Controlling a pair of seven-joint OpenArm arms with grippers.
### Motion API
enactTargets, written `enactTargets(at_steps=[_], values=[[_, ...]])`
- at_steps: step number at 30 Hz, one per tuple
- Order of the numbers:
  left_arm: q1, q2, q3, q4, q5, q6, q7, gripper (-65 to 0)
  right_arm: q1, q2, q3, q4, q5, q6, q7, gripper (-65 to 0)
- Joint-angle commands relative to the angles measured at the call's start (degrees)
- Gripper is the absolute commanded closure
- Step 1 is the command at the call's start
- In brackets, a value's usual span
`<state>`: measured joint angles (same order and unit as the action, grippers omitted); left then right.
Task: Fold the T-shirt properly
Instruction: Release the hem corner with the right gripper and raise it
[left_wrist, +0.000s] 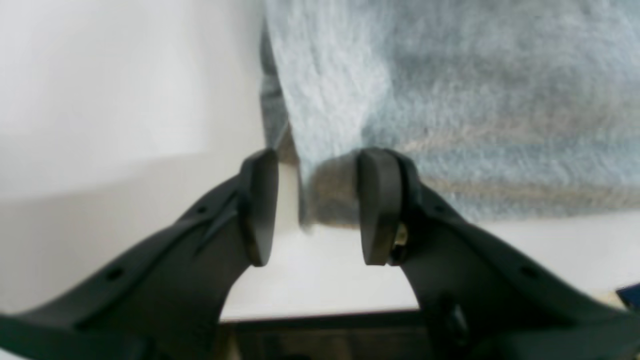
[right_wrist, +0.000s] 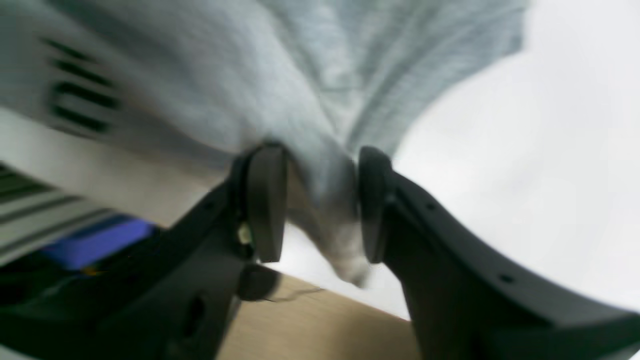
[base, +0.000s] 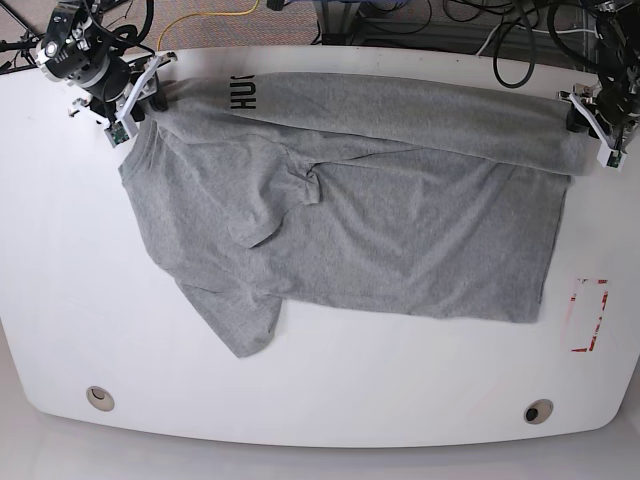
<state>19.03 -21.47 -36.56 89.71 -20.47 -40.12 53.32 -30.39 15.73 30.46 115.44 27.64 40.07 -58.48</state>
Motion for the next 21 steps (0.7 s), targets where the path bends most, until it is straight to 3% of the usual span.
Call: enactTargets(at_steps=[1,12,15,18,21], values=[[0.0,-1.3,-0.9,5.1,-0.5,0.1,3.6,-24.2,-0.3,0.8,0.6,1.0,5.6,-0.1,0.8,-22.0],[-0.8,0.6,-5.2,19.0,-0.5,0.1,13.3,-26.4,-1.0,-2.8,0.3,0.9,14.1,-0.1,0.8,-21.9],[-1.4,1.0,-5.2,21.3,-0.5,0.1,13.7,-31.8,-1.0,-2.8,0.2,0.9,14.5,-0.1,0.8,-21.9],[-4.1,3.8,-4.8,21.4,0.0,0.1,12.7,-36.8,-0.7,-3.8,0.1,0.7,14.3,-0.1,0.8,-21.7],[-6.7,5.7,-3.8,20.3,0.1,0.1,10.7,-36.3,-1.1,-3.8,0.0,0.7,14.3,-0.1,0.6,-21.7]])
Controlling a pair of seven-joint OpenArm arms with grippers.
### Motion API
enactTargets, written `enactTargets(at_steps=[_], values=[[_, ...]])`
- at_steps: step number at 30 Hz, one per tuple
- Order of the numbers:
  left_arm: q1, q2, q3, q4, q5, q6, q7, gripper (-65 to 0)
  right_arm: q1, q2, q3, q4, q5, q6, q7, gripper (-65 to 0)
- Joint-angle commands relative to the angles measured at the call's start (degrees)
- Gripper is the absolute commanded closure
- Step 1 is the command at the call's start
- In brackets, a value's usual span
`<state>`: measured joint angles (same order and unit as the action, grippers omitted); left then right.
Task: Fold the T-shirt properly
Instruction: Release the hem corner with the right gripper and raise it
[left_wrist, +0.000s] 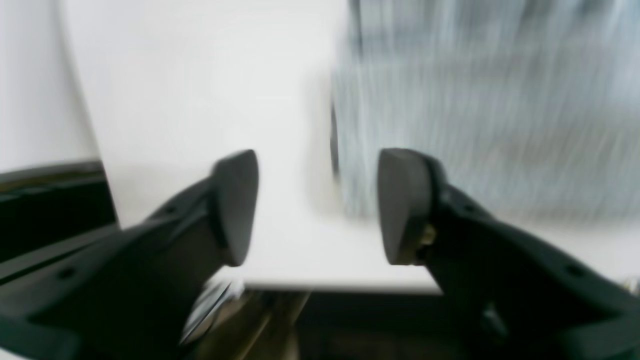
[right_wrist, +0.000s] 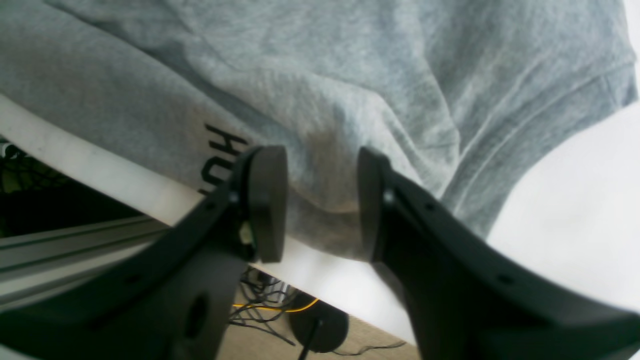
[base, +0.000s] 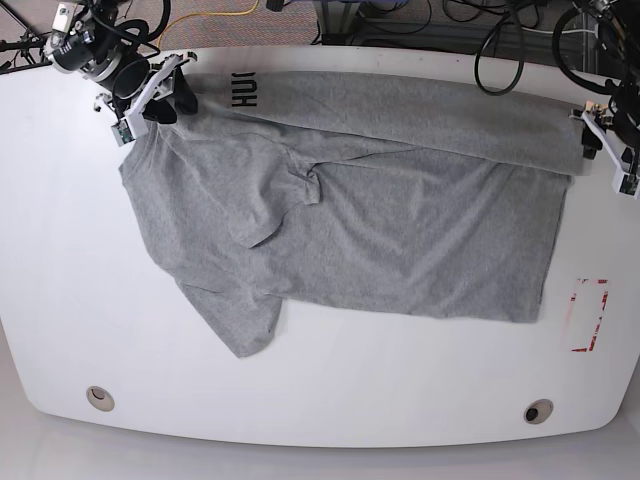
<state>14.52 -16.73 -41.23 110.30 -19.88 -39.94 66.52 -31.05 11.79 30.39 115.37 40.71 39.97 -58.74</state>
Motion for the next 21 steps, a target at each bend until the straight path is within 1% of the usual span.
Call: enactTargets(at_steps=[1,5,6,9,12,15,17,21], values=[[-2.6,1.5,2.1,-1.1,-0.1,-0.1,-3.4,-35.6,-0.8,0.1,0.1,0.7,1.2,0.0,0.3,-21.7],[-3.1,1.6,7.1,-5.0,3.0,-0.1,-6.5,-33.6,-2.5,-0.1,0.2,0.4,1.2,0.0,-0.3,-21.7],[-3.9,1.7,9.5,-7.0,4.3,-0.1,-8.3,-32.9,-2.8,-0.1,0.2,-0.1,1.2,0.0,-0.3,-21.7],[-4.9,1.7,13.0,-9.6,6.3,-0.1,-11.1,-31.7,-2.8,0.0,0.5,-1.4,1.0,0.0,-0.2,-21.7],[-4.8,1.7,13.9,-11.5,7.9,-0.1,-12.2,-31.1,-3.0,0.2,0.7,-2.4,-1.5,0.0,-0.2,-21.7],[-4.3,1.6,12.3,-14.3,8.6,-0.1,-12.5,-30.7,-2.8,0.2,0.7,-2.6,-8.1,0.0,0.6,-21.7],[-4.4,1.4,11.0,-16.1,8.6,-0.1,-12.5,-30.7,-2.3,-0.1,0.5,-2.6,-13.2,0.0,2.3,-21.7],[-4.0,0.6,9.7,-18.1,8.6,-0.1,-12.6,-30.8,-1.0,-0.3,0.2,-2.6,-20.5,0.0,3.3,-21.7]])
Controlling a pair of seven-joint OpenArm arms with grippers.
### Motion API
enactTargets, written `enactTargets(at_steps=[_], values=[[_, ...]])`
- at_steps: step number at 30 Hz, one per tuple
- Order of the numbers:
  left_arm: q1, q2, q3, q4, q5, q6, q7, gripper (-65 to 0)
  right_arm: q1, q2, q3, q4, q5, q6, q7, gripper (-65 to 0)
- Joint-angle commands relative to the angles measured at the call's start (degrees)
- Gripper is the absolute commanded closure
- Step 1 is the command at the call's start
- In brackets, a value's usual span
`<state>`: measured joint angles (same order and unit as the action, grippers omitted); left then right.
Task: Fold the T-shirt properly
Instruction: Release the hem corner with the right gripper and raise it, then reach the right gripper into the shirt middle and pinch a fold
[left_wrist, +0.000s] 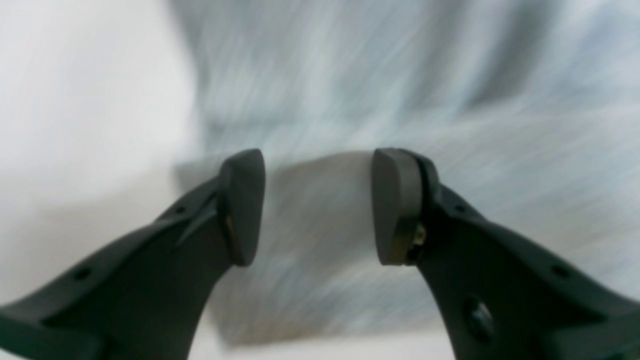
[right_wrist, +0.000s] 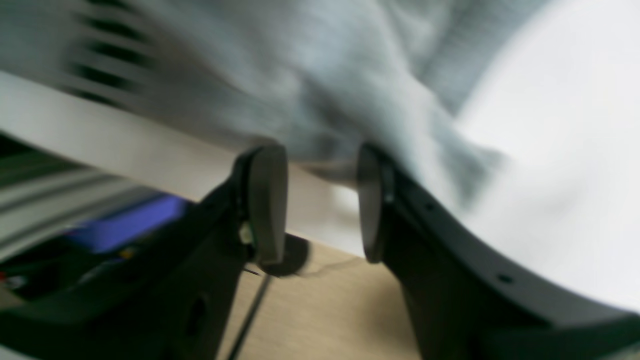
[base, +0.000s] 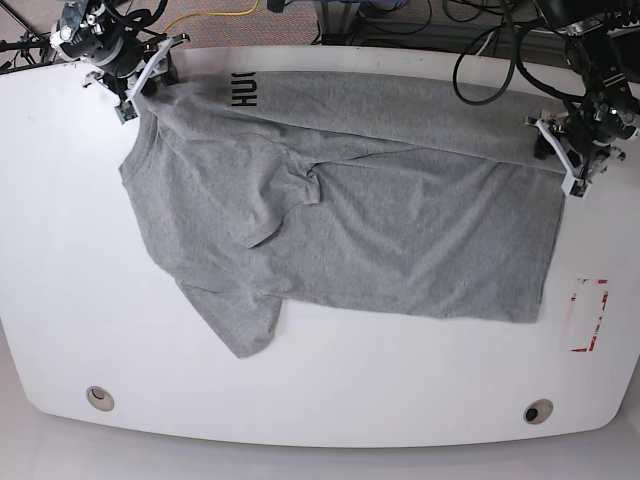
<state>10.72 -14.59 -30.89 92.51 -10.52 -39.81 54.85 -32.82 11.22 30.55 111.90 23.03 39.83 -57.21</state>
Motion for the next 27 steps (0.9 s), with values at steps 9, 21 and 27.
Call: enactTargets(at_steps=[9,21,27], values=[[0.9,-3.8,-0.8,-2.8,-0.9,-0.2,-3.5,-30.8,2.7,0.7,0.4,1.2,-13.5,0.2,1.6,-21.7],[1.3,-3.7,-0.6,-2.8,-0.9,-0.2,-3.6,-30.8,-2.4,2.6,1.2,4.5,-6.3,0.2,1.6,-21.7],[1.3,-3.6,-0.6,-2.7,-0.9,-0.2,-3.6,-30.8,-0.8,1.3,6.8,4.5,2.2,0.2,1.6,-21.7]])
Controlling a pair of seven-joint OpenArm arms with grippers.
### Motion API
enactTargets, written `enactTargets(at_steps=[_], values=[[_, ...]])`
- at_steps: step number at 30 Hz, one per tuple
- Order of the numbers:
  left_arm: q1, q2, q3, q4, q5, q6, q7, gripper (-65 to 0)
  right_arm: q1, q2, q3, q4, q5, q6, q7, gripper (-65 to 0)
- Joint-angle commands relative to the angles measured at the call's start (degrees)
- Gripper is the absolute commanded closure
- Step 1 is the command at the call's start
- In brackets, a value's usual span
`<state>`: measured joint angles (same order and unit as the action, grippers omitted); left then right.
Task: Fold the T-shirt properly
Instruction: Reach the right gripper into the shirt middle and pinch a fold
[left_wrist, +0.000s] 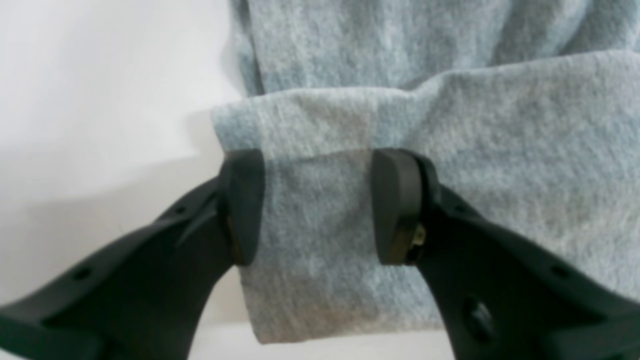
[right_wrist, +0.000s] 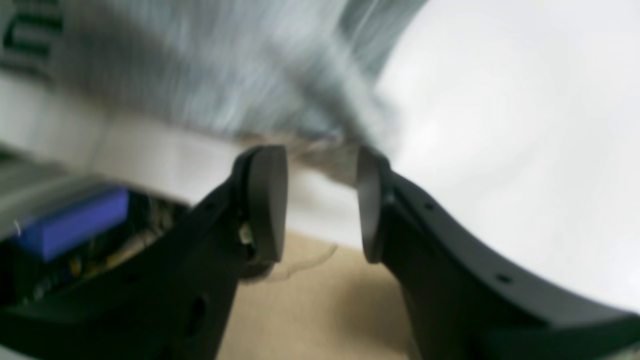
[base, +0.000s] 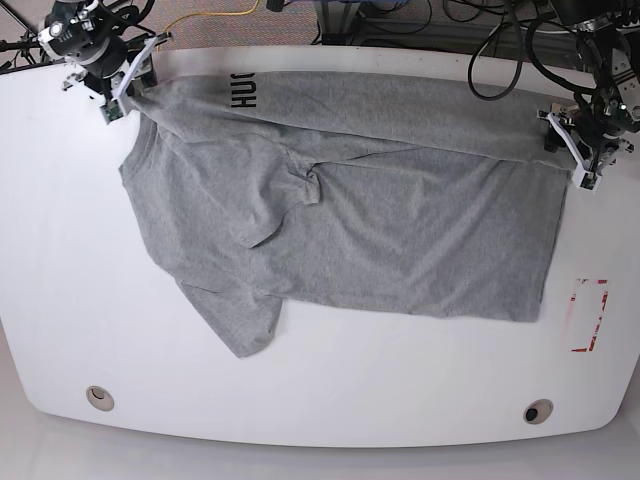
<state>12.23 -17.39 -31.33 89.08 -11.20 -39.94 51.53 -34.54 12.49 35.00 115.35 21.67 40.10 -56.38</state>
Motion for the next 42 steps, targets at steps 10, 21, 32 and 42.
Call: enactTargets(at_steps=[10,21,32,42], values=[[-0.3,-0.8,-0.1,0.5,-0.1,-0.1,-0.3,-30.8,9.8,-2.1,-1.6,1.0,13.4,-0.1,-2.9,-21.9],[-0.3,-0.8,0.0,0.6,0.0,-0.1,-0.3,-30.8,24.7,-3.6,-18.2,-1.7,-1.1,-0.1,-3.3,-34.4],[-0.2,-0.9,-0.2,0.5,0.0,-0.1,-0.3,-30.7,36.4,-3.7,-26.4,-12.3,-13.6,-0.1,0.2,-40.1],[-0.2,-0.8,-0.2,0.5,0.0,-0.1,-0.3,-30.7,41.5,-4.3,-31.4,-23.1,-15.9,-0.1,4.5,-40.0]])
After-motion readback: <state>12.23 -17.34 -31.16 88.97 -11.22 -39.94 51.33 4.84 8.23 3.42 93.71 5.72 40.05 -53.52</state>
